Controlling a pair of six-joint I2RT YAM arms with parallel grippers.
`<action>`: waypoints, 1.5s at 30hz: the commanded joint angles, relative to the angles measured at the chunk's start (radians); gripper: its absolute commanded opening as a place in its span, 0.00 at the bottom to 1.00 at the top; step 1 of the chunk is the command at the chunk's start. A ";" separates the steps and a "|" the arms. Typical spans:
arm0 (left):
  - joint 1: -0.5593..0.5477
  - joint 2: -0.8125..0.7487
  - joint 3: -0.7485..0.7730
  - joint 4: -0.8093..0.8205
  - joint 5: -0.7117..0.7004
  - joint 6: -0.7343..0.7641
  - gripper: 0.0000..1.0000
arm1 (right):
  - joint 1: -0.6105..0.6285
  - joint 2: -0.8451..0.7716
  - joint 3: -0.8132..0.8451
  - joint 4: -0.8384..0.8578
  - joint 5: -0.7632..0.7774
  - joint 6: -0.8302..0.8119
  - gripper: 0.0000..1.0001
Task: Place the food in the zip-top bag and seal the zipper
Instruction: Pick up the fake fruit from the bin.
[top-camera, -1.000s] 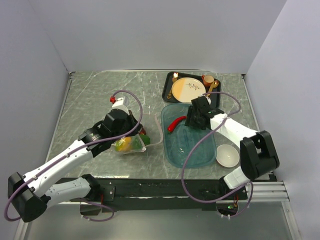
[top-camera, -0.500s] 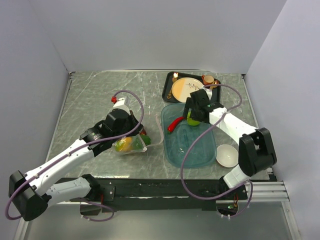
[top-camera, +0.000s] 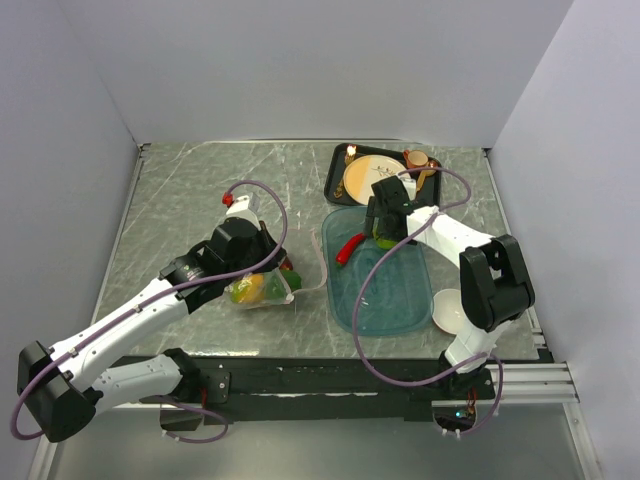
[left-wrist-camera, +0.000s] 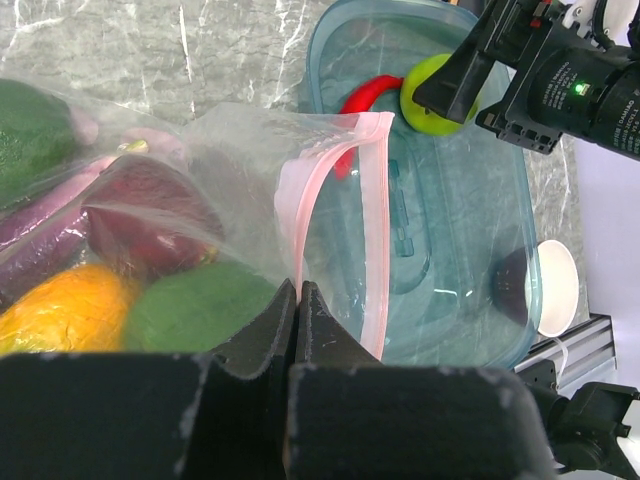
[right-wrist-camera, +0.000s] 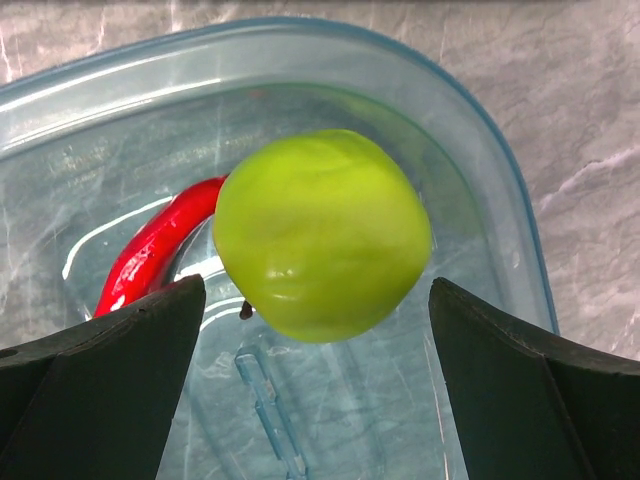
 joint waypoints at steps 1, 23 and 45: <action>-0.001 0.007 0.034 0.000 -0.009 0.012 0.01 | -0.006 0.019 0.040 0.030 0.049 -0.011 1.00; -0.001 0.009 0.009 0.010 -0.008 0.008 0.01 | -0.011 0.033 -0.025 0.115 0.041 0.014 0.60; -0.001 0.044 0.006 0.081 0.042 0.002 0.01 | 0.060 -0.590 -0.283 0.173 -0.378 0.092 0.50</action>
